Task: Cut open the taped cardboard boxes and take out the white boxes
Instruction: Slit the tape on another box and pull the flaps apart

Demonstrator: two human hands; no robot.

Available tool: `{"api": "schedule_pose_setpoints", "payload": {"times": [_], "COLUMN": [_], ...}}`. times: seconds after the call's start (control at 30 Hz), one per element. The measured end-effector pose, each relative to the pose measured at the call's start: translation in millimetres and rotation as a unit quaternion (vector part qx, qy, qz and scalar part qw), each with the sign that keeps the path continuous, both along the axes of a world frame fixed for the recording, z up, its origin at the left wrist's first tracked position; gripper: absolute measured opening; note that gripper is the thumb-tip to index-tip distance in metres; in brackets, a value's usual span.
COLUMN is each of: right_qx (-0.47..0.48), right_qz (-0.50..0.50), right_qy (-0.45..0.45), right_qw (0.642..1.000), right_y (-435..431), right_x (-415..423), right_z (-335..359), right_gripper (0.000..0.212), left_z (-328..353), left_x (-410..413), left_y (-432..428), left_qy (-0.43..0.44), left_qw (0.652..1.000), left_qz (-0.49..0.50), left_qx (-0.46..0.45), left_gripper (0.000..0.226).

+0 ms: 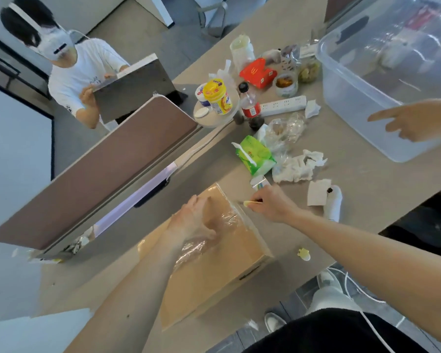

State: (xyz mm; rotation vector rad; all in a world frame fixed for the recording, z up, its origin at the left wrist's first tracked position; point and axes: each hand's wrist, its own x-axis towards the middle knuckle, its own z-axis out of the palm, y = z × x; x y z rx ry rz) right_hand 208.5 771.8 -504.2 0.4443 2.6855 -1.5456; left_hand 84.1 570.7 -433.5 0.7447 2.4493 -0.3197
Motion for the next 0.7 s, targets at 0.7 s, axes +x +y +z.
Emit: {"api": "schedule_pose_setpoints", "payload": {"times": [0.7], "right_qx": [-0.173], "right_qz": [-0.077], "right_qy": [-0.044], "right_qw": [0.981], "right_y": [-26.3], "right_x": [-15.9], "right_z": [-25.2], "right_gripper": [0.037], "left_z": [-10.0], "left_x": [10.8], "left_y": [25.3], "left_qy": [0.023], "left_qw": [1.000], "left_qz": [-0.005], "left_qx": [0.000], "left_gripper": [0.096]}}
